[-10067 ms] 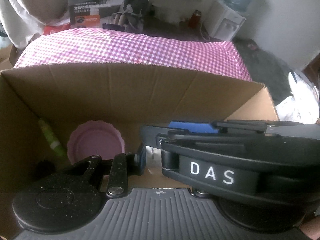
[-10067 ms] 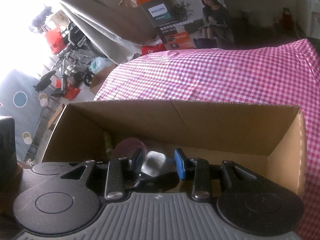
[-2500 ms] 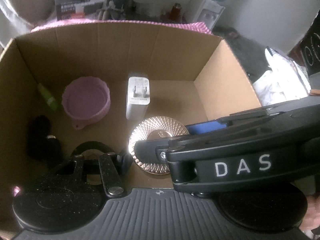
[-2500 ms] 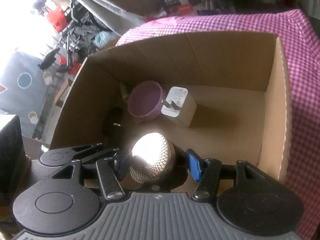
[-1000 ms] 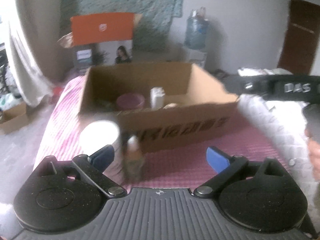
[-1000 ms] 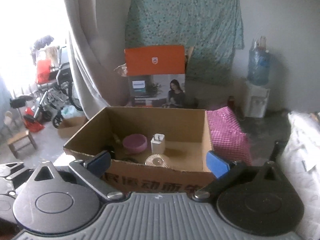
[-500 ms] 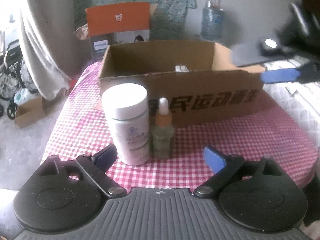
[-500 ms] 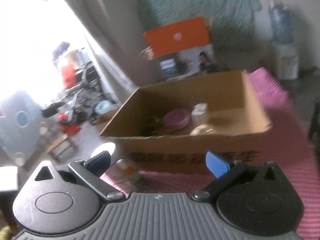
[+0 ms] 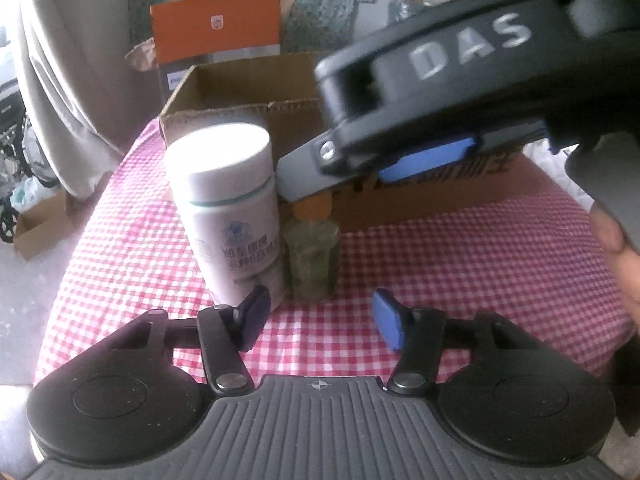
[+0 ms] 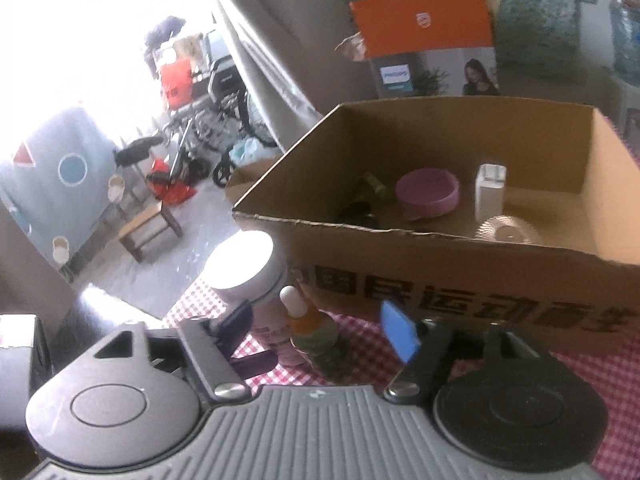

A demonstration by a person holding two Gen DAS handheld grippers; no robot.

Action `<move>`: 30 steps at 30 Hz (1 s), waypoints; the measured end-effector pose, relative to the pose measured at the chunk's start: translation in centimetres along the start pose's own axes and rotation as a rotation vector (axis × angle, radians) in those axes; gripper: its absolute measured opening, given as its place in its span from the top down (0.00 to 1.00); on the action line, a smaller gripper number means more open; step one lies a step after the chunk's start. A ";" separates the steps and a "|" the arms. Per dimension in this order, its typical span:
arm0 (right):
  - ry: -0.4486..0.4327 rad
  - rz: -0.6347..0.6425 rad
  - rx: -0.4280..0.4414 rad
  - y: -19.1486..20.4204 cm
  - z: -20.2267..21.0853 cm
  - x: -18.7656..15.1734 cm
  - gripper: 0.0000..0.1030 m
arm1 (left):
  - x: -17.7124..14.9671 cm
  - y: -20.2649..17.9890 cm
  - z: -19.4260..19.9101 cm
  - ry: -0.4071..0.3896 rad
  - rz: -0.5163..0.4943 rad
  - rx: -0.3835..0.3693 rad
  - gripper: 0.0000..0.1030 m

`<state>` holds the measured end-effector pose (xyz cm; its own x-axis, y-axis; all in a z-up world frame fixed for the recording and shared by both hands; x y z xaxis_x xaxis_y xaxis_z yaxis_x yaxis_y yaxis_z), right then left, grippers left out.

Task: Organize rigid objects
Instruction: 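Move the right tool to the small green dropper bottle and close on it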

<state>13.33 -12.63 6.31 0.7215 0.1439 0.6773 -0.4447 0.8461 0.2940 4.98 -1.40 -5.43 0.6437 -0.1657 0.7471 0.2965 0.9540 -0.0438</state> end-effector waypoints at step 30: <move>0.034 -0.030 -0.099 -4.3 2.3 -0.9 0.73 | 2.0 -4.7 -3.4 -0.008 -0.156 -0.216 0.51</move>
<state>13.36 -17.54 6.02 0.7520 0.1339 0.6455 -0.3694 0.8966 0.2444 7.30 -7.09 -5.96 0.5731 -0.3036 0.7612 0.5358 0.8416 -0.0677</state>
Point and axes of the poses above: each gripper's, at about its wrist camera, not at the fingertips, and z roughly against the way its jaws point, y to its left, x to its top, the point moved 3 cm from there along -z, roughly the way its jaws point, and after that the axes turned 3 degrees about -x, right-handed, at the moved point
